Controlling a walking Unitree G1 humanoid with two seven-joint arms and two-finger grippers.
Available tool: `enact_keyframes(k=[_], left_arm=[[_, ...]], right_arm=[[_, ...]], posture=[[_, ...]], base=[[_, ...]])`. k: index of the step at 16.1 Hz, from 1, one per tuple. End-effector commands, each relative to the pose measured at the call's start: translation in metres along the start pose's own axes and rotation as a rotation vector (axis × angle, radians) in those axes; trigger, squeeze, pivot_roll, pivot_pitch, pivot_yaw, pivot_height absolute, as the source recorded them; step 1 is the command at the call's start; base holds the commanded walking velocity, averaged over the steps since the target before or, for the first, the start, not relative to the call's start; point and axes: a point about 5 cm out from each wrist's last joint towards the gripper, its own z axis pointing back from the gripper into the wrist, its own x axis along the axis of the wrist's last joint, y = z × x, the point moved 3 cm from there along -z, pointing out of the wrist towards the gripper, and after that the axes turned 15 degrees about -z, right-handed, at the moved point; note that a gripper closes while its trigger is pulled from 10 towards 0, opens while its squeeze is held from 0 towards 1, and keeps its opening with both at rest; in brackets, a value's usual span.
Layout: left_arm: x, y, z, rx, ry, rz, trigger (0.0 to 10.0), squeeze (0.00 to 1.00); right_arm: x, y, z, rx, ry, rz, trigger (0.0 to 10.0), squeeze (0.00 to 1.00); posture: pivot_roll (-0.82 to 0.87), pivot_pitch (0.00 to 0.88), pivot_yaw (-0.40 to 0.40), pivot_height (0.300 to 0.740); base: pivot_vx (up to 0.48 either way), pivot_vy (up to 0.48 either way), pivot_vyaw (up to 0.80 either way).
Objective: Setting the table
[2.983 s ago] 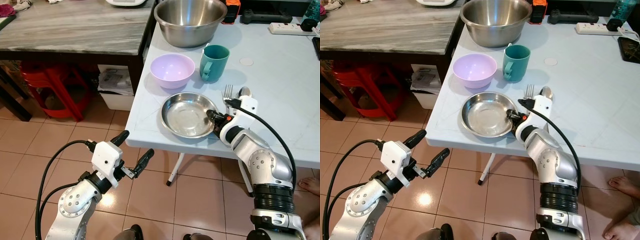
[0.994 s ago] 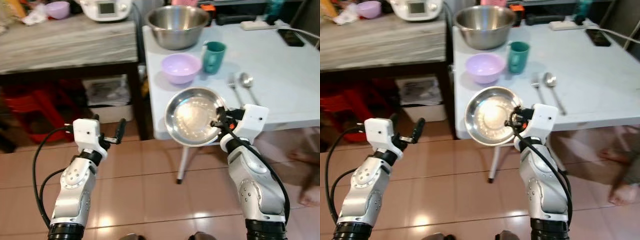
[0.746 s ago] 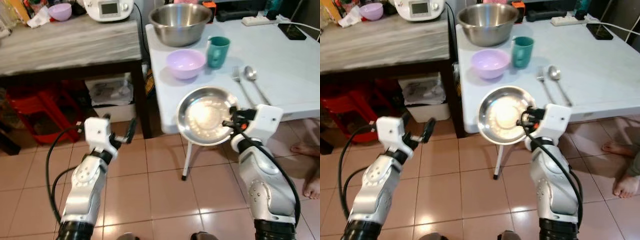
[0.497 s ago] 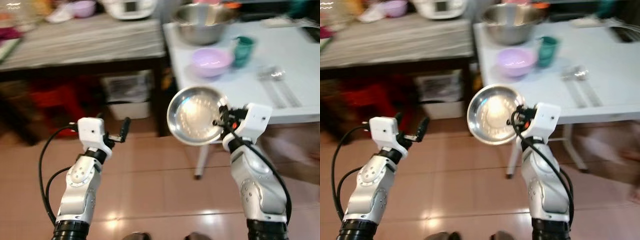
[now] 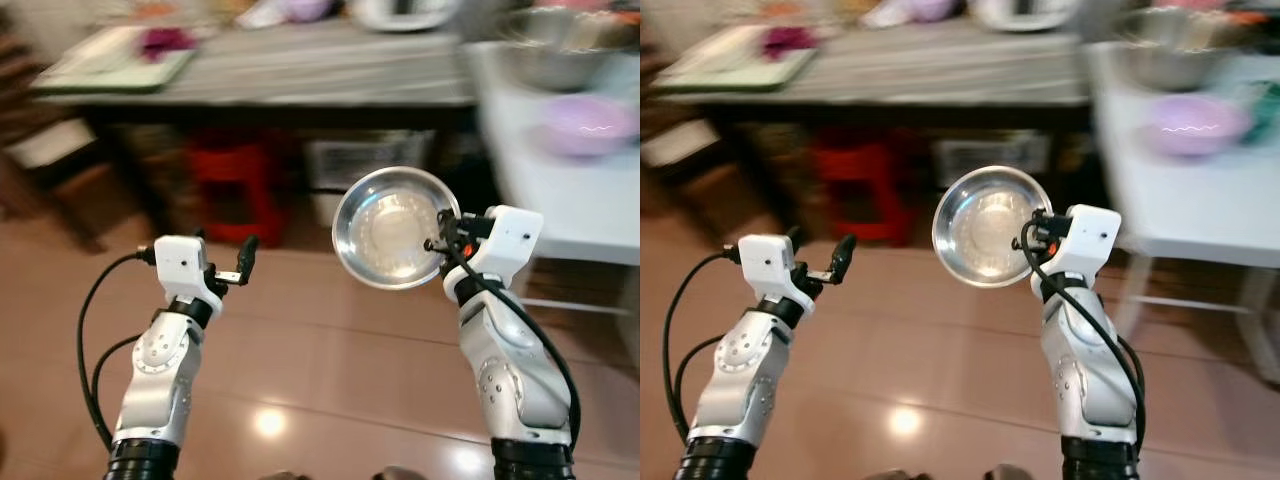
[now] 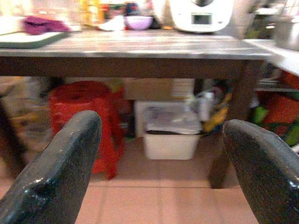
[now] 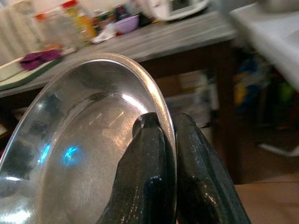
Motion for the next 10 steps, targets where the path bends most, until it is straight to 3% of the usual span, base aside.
enact_keyframes(k=[1, 6, 10], left_arm=[[0.0002, -0.003, -0.0008, -0.009, -0.002, -0.002, 10.0, 0.0], [0.0025, -0.0013, -0.0013, -0.02, -0.015, 0.034, 10.0, 0.0], [0.0036, -0.0043, 0.0001, -0.036, -0.023, 0.042, 10.0, 0.0]], right_arm=[[0.0057, -0.0034, 0.0016, -0.011, -0.026, 0.0, 10.0, 0.0], [0.0072, 0.0005, 0.0007, 0.008, -0.039, 0.017, 10.0, 0.0], [0.0061, 0.0001, 0.0007, 0.004, -0.038, 0.012, 10.0, 0.0]], posture=[[-0.15, 0.116, 0.076, 0.74], [-0.15, 0.109, 0.076, 0.74], [-0.15, 0.11, 0.078, 0.74]], base=[[0.0, 0.0, 0.0], [0.0, 0.0, 0.0], [0.355, 0.0, 0.0]])
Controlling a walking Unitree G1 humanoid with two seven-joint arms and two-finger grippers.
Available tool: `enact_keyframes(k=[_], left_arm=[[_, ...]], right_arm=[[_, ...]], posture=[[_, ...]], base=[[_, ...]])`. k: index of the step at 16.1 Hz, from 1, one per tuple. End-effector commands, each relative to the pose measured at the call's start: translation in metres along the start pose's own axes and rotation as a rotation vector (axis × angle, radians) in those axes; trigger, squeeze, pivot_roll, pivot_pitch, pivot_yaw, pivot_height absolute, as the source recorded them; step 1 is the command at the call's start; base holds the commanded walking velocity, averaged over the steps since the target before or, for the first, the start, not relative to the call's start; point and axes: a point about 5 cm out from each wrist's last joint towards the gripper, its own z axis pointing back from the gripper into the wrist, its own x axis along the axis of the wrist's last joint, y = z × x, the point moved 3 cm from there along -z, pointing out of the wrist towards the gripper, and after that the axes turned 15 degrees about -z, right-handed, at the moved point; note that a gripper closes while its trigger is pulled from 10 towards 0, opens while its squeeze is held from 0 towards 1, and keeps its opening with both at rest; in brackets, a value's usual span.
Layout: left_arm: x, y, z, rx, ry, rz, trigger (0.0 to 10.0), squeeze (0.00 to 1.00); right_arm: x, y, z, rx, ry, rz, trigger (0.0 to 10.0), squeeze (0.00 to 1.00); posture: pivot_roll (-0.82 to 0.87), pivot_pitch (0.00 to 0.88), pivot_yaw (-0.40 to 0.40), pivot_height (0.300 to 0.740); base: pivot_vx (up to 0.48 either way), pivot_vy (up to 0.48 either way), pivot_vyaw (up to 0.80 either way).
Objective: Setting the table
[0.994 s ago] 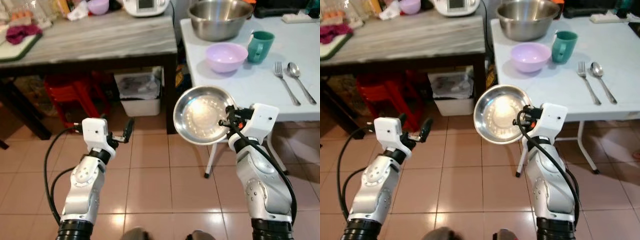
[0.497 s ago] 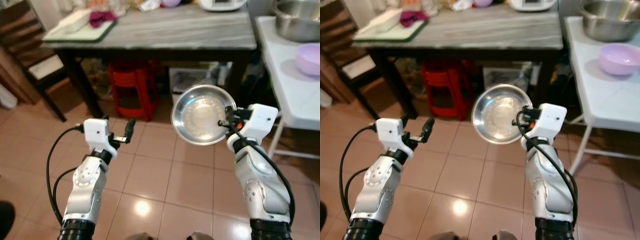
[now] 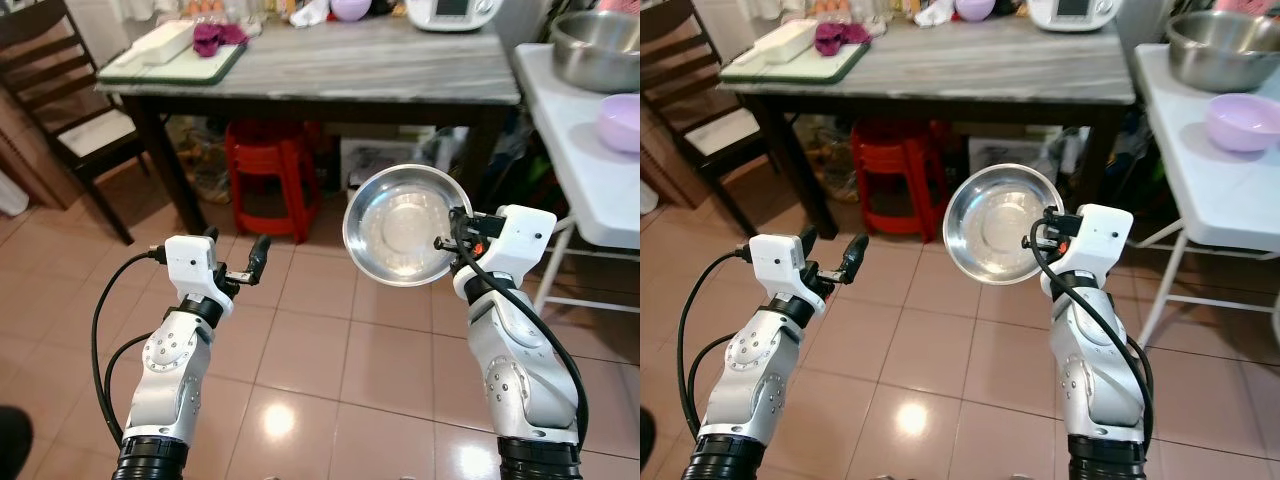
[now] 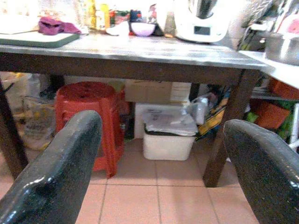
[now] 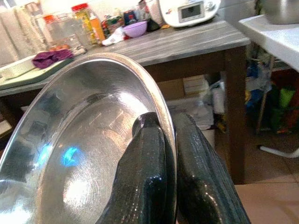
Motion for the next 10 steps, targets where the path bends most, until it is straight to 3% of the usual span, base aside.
enact_keyframes(k=[1, 10], left_arm=[[0.0022, 0.0011, 0.0009, 0.002, -0.007, 0.003, 10.0, 0.0], [0.002, -0.0018, 0.001, -0.01, -0.005, 0.008, 10.0, 0.0]], right_arm=[[0.0031, 0.0043, 0.0002, 0.014, -0.018, -0.006, 10.0, 0.0], [0.0016, 0.003, 0.0026, 0.011, -0.017, 0.005, 10.0, 0.0]], posture=[[-0.15, 0.11, 0.078, 0.74], [-0.15, 0.122, 0.083, 0.74]], base=[[0.375, 0.0, 0.0], [0.387, 0.0, 0.06]])
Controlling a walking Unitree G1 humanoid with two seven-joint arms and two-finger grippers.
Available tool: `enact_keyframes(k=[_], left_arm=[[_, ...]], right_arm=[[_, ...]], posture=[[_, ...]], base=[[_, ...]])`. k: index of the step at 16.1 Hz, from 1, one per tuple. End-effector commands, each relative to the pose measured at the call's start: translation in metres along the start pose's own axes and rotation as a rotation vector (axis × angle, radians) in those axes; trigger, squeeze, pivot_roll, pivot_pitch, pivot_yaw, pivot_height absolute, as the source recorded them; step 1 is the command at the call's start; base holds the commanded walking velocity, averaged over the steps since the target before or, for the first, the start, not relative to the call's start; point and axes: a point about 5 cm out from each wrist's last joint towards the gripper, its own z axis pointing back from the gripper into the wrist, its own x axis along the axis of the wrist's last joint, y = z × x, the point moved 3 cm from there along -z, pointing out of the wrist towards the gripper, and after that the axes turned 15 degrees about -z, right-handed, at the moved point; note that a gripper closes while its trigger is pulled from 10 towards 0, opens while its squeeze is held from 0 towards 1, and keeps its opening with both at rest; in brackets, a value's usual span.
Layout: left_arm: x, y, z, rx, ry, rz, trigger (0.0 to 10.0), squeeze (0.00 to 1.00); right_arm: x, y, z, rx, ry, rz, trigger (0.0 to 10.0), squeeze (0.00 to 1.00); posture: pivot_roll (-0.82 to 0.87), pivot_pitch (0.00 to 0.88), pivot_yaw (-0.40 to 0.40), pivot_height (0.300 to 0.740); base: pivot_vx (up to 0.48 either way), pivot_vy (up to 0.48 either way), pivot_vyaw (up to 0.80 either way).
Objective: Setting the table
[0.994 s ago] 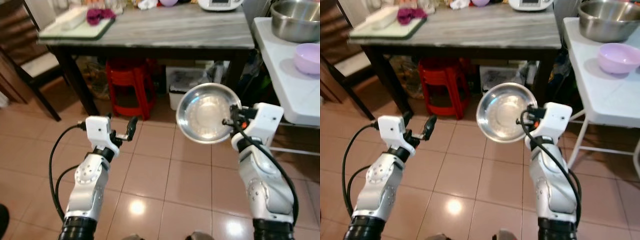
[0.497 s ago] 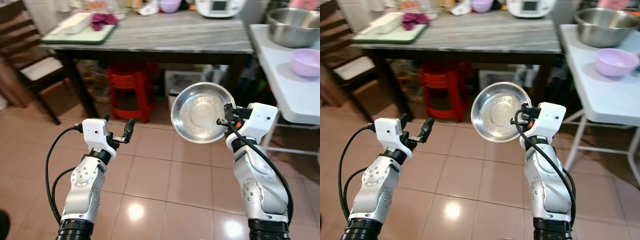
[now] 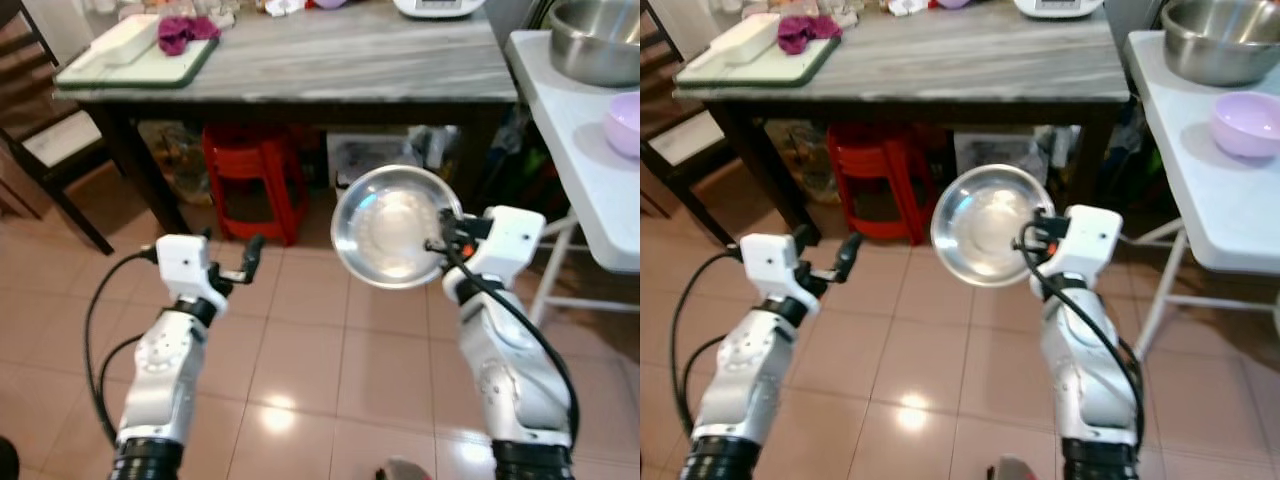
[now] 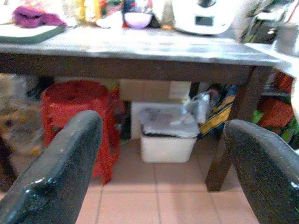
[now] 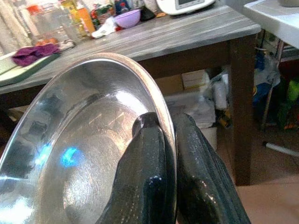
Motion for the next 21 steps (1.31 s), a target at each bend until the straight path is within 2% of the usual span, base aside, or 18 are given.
enact_keyframes(k=[1, 14, 16, 21], left_arm=[[-0.0025, 0.0019, 0.0033, -0.001, 0.012, -0.001, 10.0, 0.0], [-0.0021, -0.0023, 0.0013, -0.013, 0.011, 0.004, 10.0, 0.0], [-0.0024, -0.0031, 0.0012, -0.014, 0.012, 0.004, 10.0, 0.0], [-0.0024, -0.0047, 0.0011, -0.021, 0.01, 0.008, 10.0, 0.0]], right_arm=[[0.0039, 0.0021, 0.0012, 0.006, -0.018, -0.002, 10.0, 0.0], [0.0023, 0.0004, 0.0006, -0.008, -0.015, -0.028, 10.0, 0.0], [0.0025, 0.0002, 0.0004, -0.008, -0.016, -0.029, 10.0, 0.0], [0.0033, 0.0015, 0.0006, -0.006, -0.022, -0.025, 10.0, 0.0]], posture=[[-0.15, 0.123, 0.084, 0.74], [-0.15, 0.122, 0.086, 0.74], [-0.15, 0.123, 0.085, 0.74], [-0.16, 0.119, 0.086, 0.74]], base=[[0.398, 0.0, 0.56], [0.396, 0.0, 0.04], [0.398, 0.0, -0.56], [0.397, 0.0, 0.0]])
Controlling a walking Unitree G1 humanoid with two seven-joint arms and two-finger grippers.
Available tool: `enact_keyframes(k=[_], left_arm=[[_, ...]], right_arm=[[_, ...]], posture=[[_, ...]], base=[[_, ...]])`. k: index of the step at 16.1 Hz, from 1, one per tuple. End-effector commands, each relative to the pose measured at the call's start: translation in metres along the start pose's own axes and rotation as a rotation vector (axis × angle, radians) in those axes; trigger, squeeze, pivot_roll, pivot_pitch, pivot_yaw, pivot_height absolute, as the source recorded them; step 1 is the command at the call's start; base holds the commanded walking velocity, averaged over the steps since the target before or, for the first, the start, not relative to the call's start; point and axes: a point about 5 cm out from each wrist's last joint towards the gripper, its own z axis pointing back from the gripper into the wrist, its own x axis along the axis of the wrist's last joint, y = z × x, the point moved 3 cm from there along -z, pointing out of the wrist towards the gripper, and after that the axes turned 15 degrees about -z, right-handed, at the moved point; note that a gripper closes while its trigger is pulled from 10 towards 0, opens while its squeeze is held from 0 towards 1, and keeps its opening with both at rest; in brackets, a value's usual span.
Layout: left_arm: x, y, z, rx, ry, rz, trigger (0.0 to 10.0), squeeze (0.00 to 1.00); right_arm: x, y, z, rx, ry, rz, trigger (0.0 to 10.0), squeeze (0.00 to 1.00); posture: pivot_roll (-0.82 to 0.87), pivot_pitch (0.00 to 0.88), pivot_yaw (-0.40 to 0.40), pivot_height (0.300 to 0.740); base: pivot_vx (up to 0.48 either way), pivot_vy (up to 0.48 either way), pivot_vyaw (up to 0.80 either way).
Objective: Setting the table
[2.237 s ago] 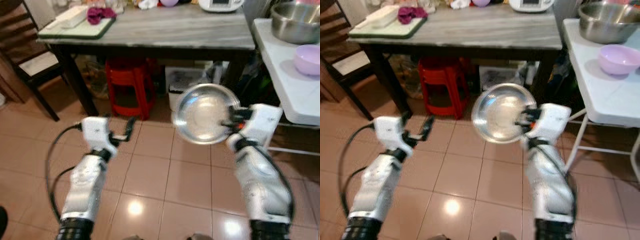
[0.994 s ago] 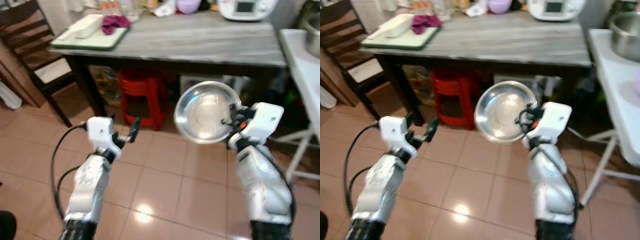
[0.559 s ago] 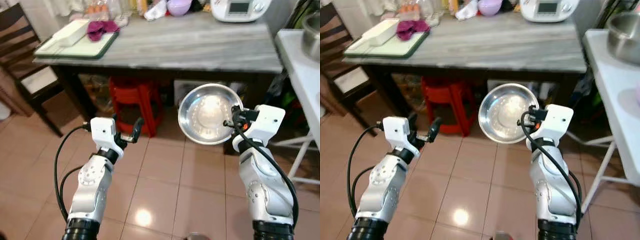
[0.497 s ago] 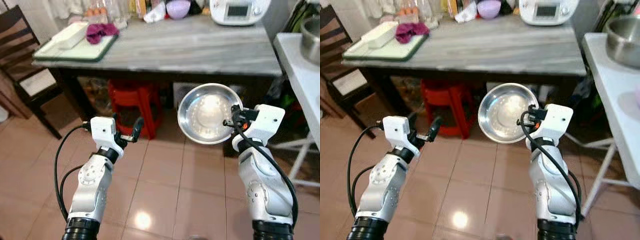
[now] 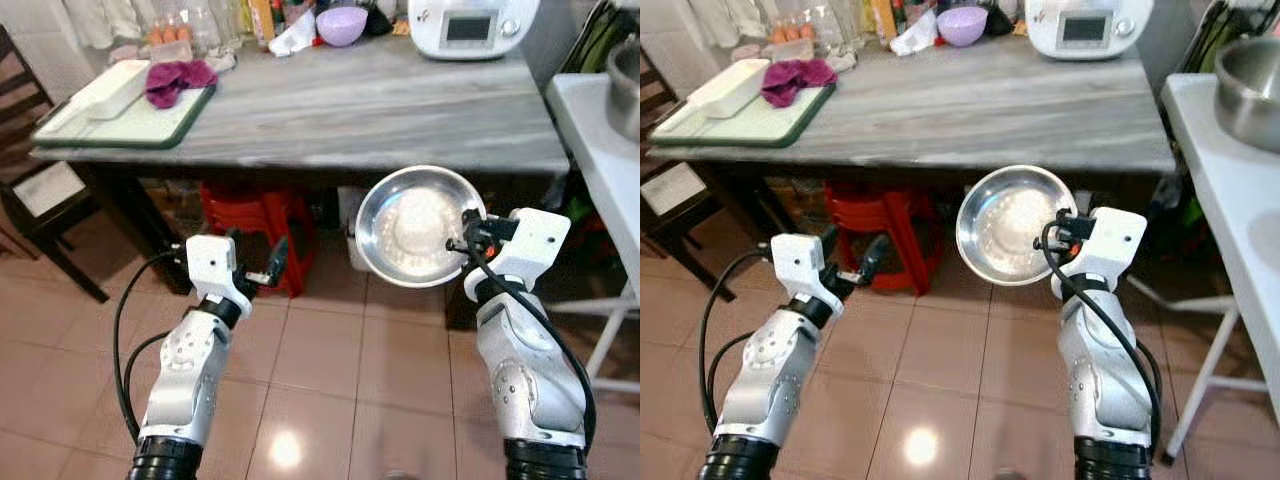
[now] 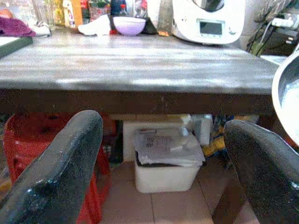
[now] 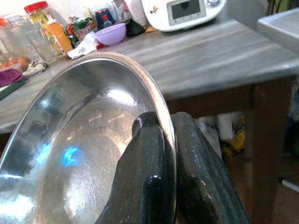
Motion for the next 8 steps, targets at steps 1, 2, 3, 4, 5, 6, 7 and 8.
enact_keyframes(k=[1, 2, 3, 4, 5, 6, 7, 8], left_arm=[[-0.0018, 0.0126, 0.0048, 0.026, 0.009, -0.014, 10.0, 0.0], [-0.0017, 0.0125, 0.0047, 0.025, 0.008, -0.015, 10.0, 0.0], [-0.0018, 0.0125, 0.0047, 0.025, 0.008, -0.015, 10.0, 0.0], [-0.0018, 0.0116, 0.0046, 0.024, 0.008, -0.014, 10.0, 0.0], [-0.0019, 0.0111, 0.0045, 0.022, 0.008, -0.014, 10.0, 0.0], [-0.0019, 0.0111, 0.0046, 0.021, 0.008, -0.014, 10.0, 0.0], [-0.0018, 0.0113, 0.0046, 0.021, 0.008, -0.015, 10.0, 0.0], [-0.0017, 0.0113, 0.0046, 0.02, 0.007, -0.015, 10.0, 0.0]], right_arm=[[-0.0005, 0.0126, -0.0002, 0.034, -0.005, -0.016, 10.0, 0.0], [-0.0002, 0.0127, -0.0002, 0.035, -0.007, -0.016, 10.0, 0.0], [0.0001, 0.0125, -0.0003, 0.035, -0.008, -0.016, 10.0, 0.0], [0.0001, 0.0122, -0.0005, 0.034, -0.008, -0.015, 10.0, 0.0], [0.0002, 0.0126, -0.0007, 0.035, -0.009, -0.015, 10.0, 0.0], [0.0002, 0.0132, -0.0008, 0.037, -0.01, -0.015, 10.0, 0.0], [0.0001, 0.0131, -0.0009, 0.036, -0.01, -0.015, 10.0, 0.0], [-0.0002, 0.0127, -0.0008, 0.035, -0.01, -0.016, 10.0, 0.0]], posture=[[-0.16, 0.119, 0.086, 0.74], [-0.16, 0.117, 0.086, 0.74], [-0.16, 0.118, 0.087, 0.74], [-0.16, 0.117, 0.086, 0.74], [-0.16, 0.116, 0.086, 0.74], [-0.16, 0.116, 0.087, 0.74], [-0.16, 0.116, 0.088, 0.74], [-0.15, 0.116, 0.089, 0.74]], base=[[0.398, 0.0, 0.0], [0.398, 0.0, 0.0], [0.394, 0.0, 0.0], [0.394, 0.0, 0.0], [0.398, 0.0, 0.0], [0.398, 0.0, 0.0], [0.398, 0.0, 0.0], [0.398, 0.0, 0.0]])
